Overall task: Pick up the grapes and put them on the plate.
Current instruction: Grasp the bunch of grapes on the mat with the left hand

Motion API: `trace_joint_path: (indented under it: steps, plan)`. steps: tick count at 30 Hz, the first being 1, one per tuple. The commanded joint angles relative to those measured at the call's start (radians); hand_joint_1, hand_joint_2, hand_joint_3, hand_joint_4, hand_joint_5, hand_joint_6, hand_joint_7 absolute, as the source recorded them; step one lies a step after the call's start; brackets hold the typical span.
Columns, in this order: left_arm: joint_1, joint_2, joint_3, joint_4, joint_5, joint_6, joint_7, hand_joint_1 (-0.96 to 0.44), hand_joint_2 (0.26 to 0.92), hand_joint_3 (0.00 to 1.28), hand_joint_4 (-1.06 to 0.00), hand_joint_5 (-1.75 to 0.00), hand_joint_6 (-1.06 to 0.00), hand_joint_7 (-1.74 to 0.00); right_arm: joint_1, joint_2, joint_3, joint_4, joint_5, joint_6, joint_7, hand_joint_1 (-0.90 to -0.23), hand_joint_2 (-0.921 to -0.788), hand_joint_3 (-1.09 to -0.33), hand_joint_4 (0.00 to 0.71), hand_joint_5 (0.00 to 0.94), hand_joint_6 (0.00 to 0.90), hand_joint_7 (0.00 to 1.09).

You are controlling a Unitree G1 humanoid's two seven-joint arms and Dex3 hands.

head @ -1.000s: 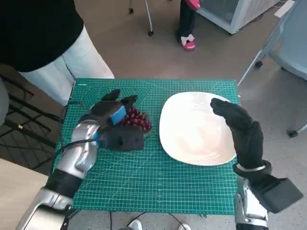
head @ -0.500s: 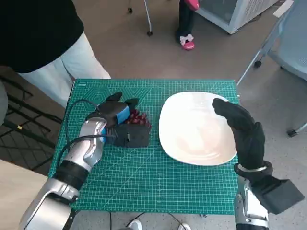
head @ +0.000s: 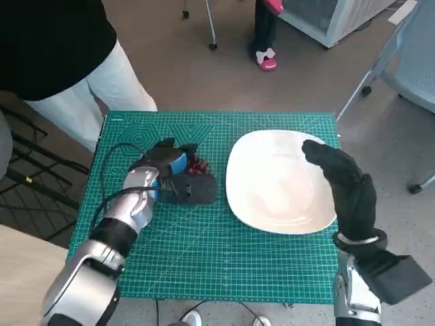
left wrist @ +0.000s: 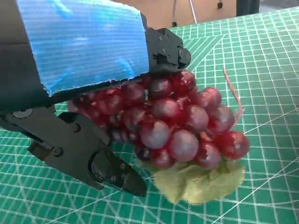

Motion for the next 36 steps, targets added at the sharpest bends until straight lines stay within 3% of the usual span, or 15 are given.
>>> trace_joint_path:
  steps: [1,14,17,20,22,24,27,31,36]
  plan:
    - [-0.008,-0.022,-0.010,0.084,-0.024,-0.030,0.018,-0.20,0.731,0.00,-0.09,-0.01,-0.31,-0.03,0.026,0.004,-0.001,0.005,-0.002,0.012,-0.007,-0.611,-0.921,-0.879,0.407,0.002,0.086,0.35]
    - [-0.031,-0.039,-0.022,0.162,-0.052,-0.088,0.050,-0.04,0.760,0.01,-0.29,-0.02,-0.48,-0.03,0.025,-0.002,-0.004,0.018,-0.009,0.002,-0.005,-0.605,-0.921,-0.881,0.407,0.002,0.081,0.36]
    - [-0.032,-0.037,-0.035,0.163,-0.042,-0.099,0.067,-0.02,0.778,0.01,-0.46,-0.05,-0.55,-0.03,0.024,-0.003,-0.004,0.019,-0.009,0.002,-0.005,-0.605,-0.921,-0.881,0.407,0.002,0.080,0.37]
    - [-0.034,-0.034,-0.053,0.163,-0.030,-0.107,0.083,0.01,0.807,0.01,-0.67,-0.21,-0.65,-0.02,0.021,-0.004,-0.005,0.022,-0.009,0.003,-0.005,-0.604,-0.921,-0.882,0.407,0.002,0.078,0.37]
    - [-0.035,-0.030,-0.067,0.160,-0.019,-0.114,0.094,0.12,0.844,0.03,-0.71,-0.56,-0.74,-0.04,0.020,-0.005,-0.005,0.021,-0.008,0.005,-0.005,-0.604,-0.921,-0.882,0.407,0.002,0.078,0.37]
    - [-0.036,-0.025,-0.081,0.155,-0.010,-0.119,0.107,0.19,0.883,0.06,-0.69,-0.93,-0.78,-0.21,0.019,-0.006,-0.005,0.020,-0.008,0.006,-0.005,-0.605,-0.921,-0.881,0.407,0.002,0.077,0.37]
    - [-0.036,-0.017,-0.097,0.151,0.000,-0.129,0.125,0.08,0.908,0.08,-0.66,-1.20,-0.70,-0.68,0.018,-0.006,-0.006,0.018,-0.007,0.009,-0.006,-0.605,-0.921,-0.881,0.408,0.002,0.077,0.38]
    - [-0.040,-0.007,-0.113,0.145,0.004,-0.134,0.137,0.02,0.918,0.10,-0.63,-1.29,-0.65,-0.99,0.017,-0.006,-0.006,0.016,-0.007,0.010,-0.008,-0.605,-0.921,-0.881,0.409,0.002,0.075,0.38]
    - [-0.045,-0.003,-0.119,0.137,0.004,-0.121,0.140,0.00,0.920,0.12,-0.59,-1.30,-0.62,-1.13,0.010,-0.008,-0.008,0.023,-0.005,0.010,-0.006,-0.605,-0.921,-0.882,0.412,0.004,0.075,0.38]
